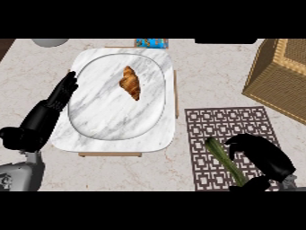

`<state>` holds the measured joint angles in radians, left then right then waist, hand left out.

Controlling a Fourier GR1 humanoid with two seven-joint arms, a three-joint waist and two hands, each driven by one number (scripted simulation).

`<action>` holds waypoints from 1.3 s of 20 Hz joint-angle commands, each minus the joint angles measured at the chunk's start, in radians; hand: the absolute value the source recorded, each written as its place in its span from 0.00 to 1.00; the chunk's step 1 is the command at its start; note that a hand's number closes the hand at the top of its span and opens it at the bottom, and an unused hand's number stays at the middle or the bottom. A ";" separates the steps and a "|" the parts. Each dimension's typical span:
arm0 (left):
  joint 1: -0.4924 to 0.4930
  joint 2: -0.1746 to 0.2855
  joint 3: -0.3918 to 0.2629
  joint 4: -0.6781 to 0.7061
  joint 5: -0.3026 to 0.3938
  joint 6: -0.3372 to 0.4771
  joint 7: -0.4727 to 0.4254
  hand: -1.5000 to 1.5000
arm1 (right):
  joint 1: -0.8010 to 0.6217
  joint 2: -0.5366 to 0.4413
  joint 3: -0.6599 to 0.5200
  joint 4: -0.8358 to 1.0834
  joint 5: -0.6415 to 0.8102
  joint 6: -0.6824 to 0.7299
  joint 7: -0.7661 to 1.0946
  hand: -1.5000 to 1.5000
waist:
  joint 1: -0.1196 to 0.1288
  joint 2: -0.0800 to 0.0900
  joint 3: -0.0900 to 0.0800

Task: Pick the squash from the placemat and place it in the basket

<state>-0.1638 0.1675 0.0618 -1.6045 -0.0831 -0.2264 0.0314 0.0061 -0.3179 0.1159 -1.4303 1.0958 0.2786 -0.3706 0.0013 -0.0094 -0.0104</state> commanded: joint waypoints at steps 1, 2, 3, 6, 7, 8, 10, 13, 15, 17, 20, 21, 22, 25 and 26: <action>-0.018 -0.005 0.008 0.011 0.001 0.005 0.006 0.50 | 0.016 0.001 0.055 0.058 0.071 -0.084 -0.054 1.00 | -0.001 0.010 0.011; 0.018 -0.035 -0.027 -0.035 -0.025 0.028 0.014 0.50 | 0.024 -0.012 0.043 0.031 0.061 -0.092 -0.075 1.00 | -0.001 0.009 0.011; 0.000 0.012 0.019 0.015 0.023 -0.031 -0.005 0.50 | -0.009 0.035 0.065 0.028 0.089 -0.085 -0.011 1.00 | -0.001 0.009 0.010; 0.008 0.024 0.038 -0.033 0.045 -0.046 0.017 0.50 | 0.056 0.000 0.037 -0.038 0.071 -0.116 -0.062 1.00 | -0.003 0.008 0.010; 0.022 -0.004 -0.005 0.023 -0.031 -0.001 -0.048 0.50 | -0.023 0.087 0.018 0.038 0.092 -0.151 0.056 1.00 | -0.001 0.010 0.010; 0.006 -0.029 -0.007 0.010 -0.018 0.018 -0.015 0.50 | -0.029 0.104 -0.006 -0.030 0.089 -0.079 0.163 1.00 | -0.005 0.009 0.010; 0.003 0.026 0.034 0.005 0.028 -0.036 -0.007 0.50 | -0.082 0.213 -0.047 -0.013 0.120 -0.079 0.371 1.00 | 0.004 0.009 0.009; 0.002 0.002 0.008 0.007 -0.001 -0.013 -0.018 0.50 | -0.157 0.310 -0.079 0.006 0.134 -0.118 0.584 1.00 | 0.013 0.012 0.010; 0.018 -0.022 -0.015 0.024 -0.031 0.009 -0.054 0.50 | -0.149 0.313 -0.016 -0.005 0.083 -0.153 0.678 1.00 | 0.007 0.011 0.010; 0.023 -0.005 -0.002 -0.019 -0.007 -0.010 -0.017 0.50 | -0.151 0.315 0.013 -0.077 -0.078 -0.182 0.729 1.00 | 0.012 0.006 0.011; -0.009 -0.010 0.004 0.001 -0.003 -0.003 -0.006 0.50 | -0.177 0.316 0.021 -0.211 -0.192 -0.200 0.748 1.00 | -0.004 0.004 0.011; -0.030 0.016 0.033 0.000 0.034 -0.030 0.032 0.50 | -0.213 0.317 0.035 -0.195 -0.227 -0.275 0.790 1.00 | 0.006 0.005 0.012; -0.022 0.020 0.041 0.027 0.033 -0.032 0.014 0.50 | -0.231 0.317 0.027 -0.233 -0.279 -0.323 0.767 1.00 | 0.004 0.006 0.012; -0.006 -0.008 0.011 0.016 0.009 -0.014 -0.009 0.50 | -0.244 0.317 0.094 -0.378 -0.295 -0.402 0.850 1.00 | -0.004 0.003 0.010; 0.014 0.041 0.049 -0.001 0.030 -0.043 -0.009 0.50 | -0.187 0.318 0.084 -0.429 -0.284 -0.426 0.826 1.00 | -0.006 0.002 0.010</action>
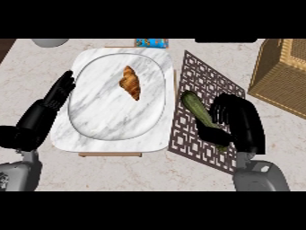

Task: Pick the squash from the placemat and place it in the basket

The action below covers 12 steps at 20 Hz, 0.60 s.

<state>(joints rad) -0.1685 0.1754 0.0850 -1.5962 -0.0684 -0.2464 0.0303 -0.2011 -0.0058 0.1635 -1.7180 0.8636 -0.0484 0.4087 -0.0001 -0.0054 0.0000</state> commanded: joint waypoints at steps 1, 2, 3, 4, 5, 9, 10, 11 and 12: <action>0.051 -0.026 -0.017 -0.003 -0.028 0.026 -0.034 0.50 | 0.011 0.005 0.042 -0.228 -0.025 -0.053 0.114 1.00 | -0.011 -0.003 -0.001; 0.028 0.009 0.003 -0.031 0.002 -0.007 0.011 0.50 | 0.013 0.006 0.043 -0.266 -0.029 -0.066 0.135 1.00 | -0.008 -0.002 0.000; -0.021 0.021 0.028 0.018 0.010 -0.008 -0.009 0.50 | -0.050 0.006 0.016 -0.297 -0.028 -0.002 0.194 1.00 | -0.010 0.001 -0.001; -0.001 0.007 0.016 0.008 0.015 -0.012 -0.012 0.50 | -0.028 0.006 0.084 -0.345 -0.011 -0.017 0.264 1.00 | -0.006 0.001 -0.001; -0.001 0.002 0.006 -0.022 -0.008 0.010 0.007 0.50 | -0.024 0.006 0.068 -0.382 0.003 -0.012 0.279 1.00 | -0.006 0.001 0.000; 0.028 -0.004 0.000 -0.007 -0.013 0.003 -0.017 0.50 | -0.182 -0.005 -0.040 -0.454 0.036 0.142 0.465 1.00 | 0.000 0.003 -0.001; -0.002 0.027 0.039 0.057 0.018 -0.031 -0.054 0.50 | -0.225 -0.019 -0.080 -0.392 0.016 0.133 0.430 1.00 | 0.001 0.005 -0.001; 0.042 -0.008 -0.013 -0.047 0.000 -0.015 0.014 0.50 | -0.223 -0.051 -0.115 -0.379 0.017 0.138 0.417 1.00 | 0.004 0.004 0.000; -0.004 0.016 0.015 -0.020 0.023 -0.030 0.029 0.50 | -0.232 -0.078 -0.119 -0.386 0.045 0.172 0.451 1.00 | 0.001 0.004 0.000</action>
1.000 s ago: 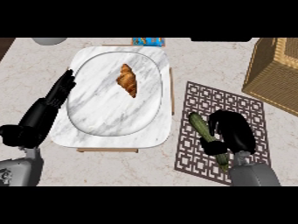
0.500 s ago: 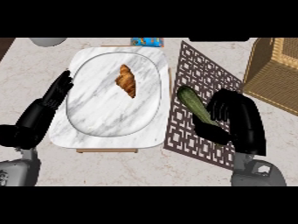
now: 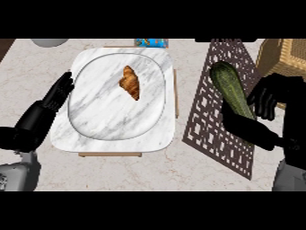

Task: Pick the squash from the placemat and place it in the basket

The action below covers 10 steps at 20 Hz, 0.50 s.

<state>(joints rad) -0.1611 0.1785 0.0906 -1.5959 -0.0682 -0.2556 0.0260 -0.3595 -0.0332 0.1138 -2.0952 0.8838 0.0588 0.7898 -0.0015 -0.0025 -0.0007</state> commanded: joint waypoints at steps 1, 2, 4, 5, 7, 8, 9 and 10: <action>-0.001 0.000 0.000 0.032 -0.018 0.004 -0.029 0.50 | -0.105 -0.071 -0.096 -0.014 0.004 0.098 0.080 1.00 | 0.000 0.002 0.000; -0.049 -0.038 -0.032 0.072 -0.054 0.041 -0.040 0.50 | -0.095 -0.029 -0.034 0.040 0.078 0.051 0.099 1.00 | -0.001 0.003 0.000; 0.013 0.002 0.005 0.026 -0.021 0.003 -0.065 0.50 | -0.191 -0.076 -0.138 0.103 0.028 0.058 0.073 1.00 | 0.006 0.003 0.000; -0.023 -0.036 -0.028 0.063 -0.066 0.050 -0.051 0.50 | -0.240 -0.091 -0.180 0.139 0.001 0.063 0.074 1.00 | 0.004 0.003 0.000; -0.018 -0.002 -0.004 0.045 -0.026 0.002 -0.042 0.50 | -0.310 -0.092 -0.201 0.253 0.034 -0.001 0.064 1.00 | 0.009 0.004 0.000; -0.039 -0.033 -0.022 0.028 -0.039 0.037 0.002 0.50 | -0.273 -0.120 -0.239 0.251 0.005 -0.008 0.027 1.00 | 0.005 0.003 0.001; -0.044 -0.025 -0.010 0.004 -0.005 0.013 0.030 0.50 | -0.348 -0.117 -0.236 0.335 0.048 -0.046 0.037 1.00 | 0.012 0.004 0.001; -0.039 -0.026 -0.025 0.017 -0.030 0.018 -0.007 0.50 | -0.344 -0.151 -0.276 0.403 0.012 -0.060 -0.028 1.00 | 0.011 0.005 0.001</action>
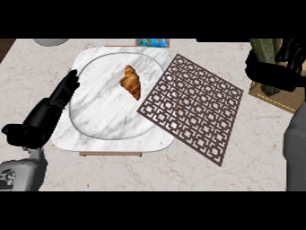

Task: Pick the squash from the placemat and place it in the basket

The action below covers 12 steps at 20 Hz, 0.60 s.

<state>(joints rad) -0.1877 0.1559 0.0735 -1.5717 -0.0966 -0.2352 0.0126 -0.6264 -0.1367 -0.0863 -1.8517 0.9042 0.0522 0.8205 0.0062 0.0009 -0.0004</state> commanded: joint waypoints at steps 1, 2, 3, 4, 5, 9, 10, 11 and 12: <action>-0.028 0.022 0.026 0.020 0.011 -0.011 0.001 0.50 | -0.044 -0.072 -0.100 0.137 -0.007 -0.060 -0.067 1.00 | -0.001 0.001 0.000; 0.038 -0.007 -0.012 0.021 -0.033 0.012 -0.076 0.50 | -0.049 -0.088 -0.139 0.155 -0.031 -0.075 -0.084 1.00 | 0.000 0.001 0.000; 0.014 0.005 0.002 -0.021 0.007 -0.010 0.021 0.50 | -0.134 -0.121 -0.164 0.182 -0.040 -0.051 -0.056 1.00 | 0.003 0.000 0.000; 0.027 -0.032 -0.037 -0.021 -0.042 0.030 -0.009 0.50 | -0.109 -0.088 -0.131 0.220 0.021 -0.137 -0.072 1.00 | 0.003 0.001 0.000; 0.008 -0.005 -0.009 -0.014 -0.022 0.012 0.000 0.50 | -0.142 -0.093 -0.153 0.243 0.009 -0.160 -0.073 1.00 | 0.003 0.001 0.000; 0.015 -0.024 -0.016 -0.046 -0.003 0.012 0.037 0.50 | -0.191 -0.173 -0.256 0.410 -0.023 -0.256 -0.162 1.00 | 0.007 0.002 0.001; -0.004 0.014 0.022 0.031 0.008 -0.014 -0.032 0.50 | -0.256 -0.195 -0.276 0.496 -0.021 -0.272 -0.160 1.00 | 0.009 0.005 0.000; -0.005 0.035 0.026 -0.027 0.032 -0.043 0.027 0.50 | -0.202 -0.232 -0.303 0.502 -0.045 -0.283 -0.227 1.00 | 0.007 0.003 0.001; -0.025 -0.020 -0.017 0.015 -0.024 0.018 0.009 0.50 | -0.270 -0.279 -0.323 0.545 -0.071 -0.239 -0.212 1.00 | 0.003 0.003 0.001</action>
<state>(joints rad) -0.1934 0.1575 0.0756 -1.5752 -0.0952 -0.2420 0.0175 -0.8312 -0.3245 -0.3364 -1.4385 0.8732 -0.1663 0.6654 0.0121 0.0039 0.0002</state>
